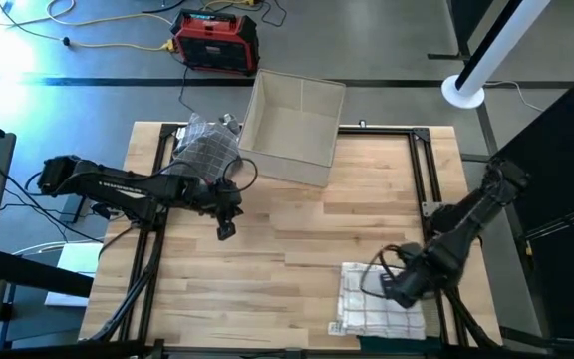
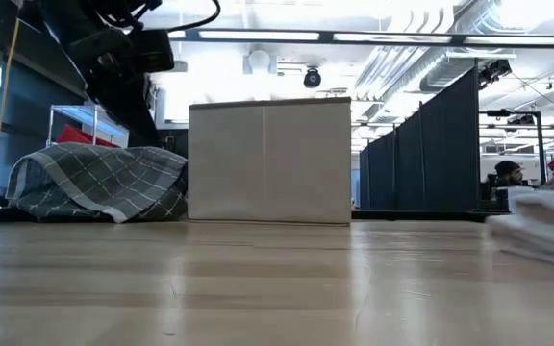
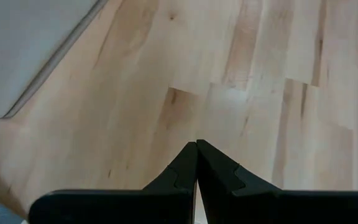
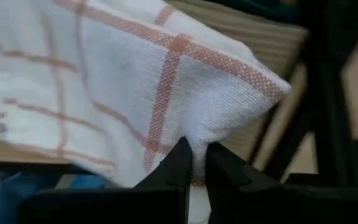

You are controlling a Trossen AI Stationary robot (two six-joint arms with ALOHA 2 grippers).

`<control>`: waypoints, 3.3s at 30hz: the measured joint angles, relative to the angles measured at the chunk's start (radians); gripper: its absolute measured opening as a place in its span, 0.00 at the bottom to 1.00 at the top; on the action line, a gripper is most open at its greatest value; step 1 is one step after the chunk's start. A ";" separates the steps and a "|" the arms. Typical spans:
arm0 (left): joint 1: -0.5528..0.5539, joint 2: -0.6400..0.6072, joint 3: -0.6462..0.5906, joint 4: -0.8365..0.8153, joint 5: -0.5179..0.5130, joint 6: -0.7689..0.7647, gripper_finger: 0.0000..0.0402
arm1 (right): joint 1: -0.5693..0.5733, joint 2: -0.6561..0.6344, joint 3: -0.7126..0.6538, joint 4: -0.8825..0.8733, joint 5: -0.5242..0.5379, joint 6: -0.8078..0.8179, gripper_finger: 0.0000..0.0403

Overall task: Fold towel
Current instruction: Stack the white patterned towel on top of the brown towel, then fold the gray patterned towel

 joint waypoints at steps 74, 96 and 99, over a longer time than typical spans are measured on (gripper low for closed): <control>0.300 0.004 0.611 -0.451 -0.088 -0.082 0.00 | -0.851 -0.297 0.042 0.333 0.394 -1.887 0.00; 0.956 0.368 0.646 -0.797 0.037 0.511 0.46 | -0.976 -0.289 0.042 0.305 0.418 -1.916 0.00; 0.987 0.425 0.646 -0.804 0.034 0.555 0.51 | -0.975 -0.289 0.042 0.299 0.418 -1.896 0.00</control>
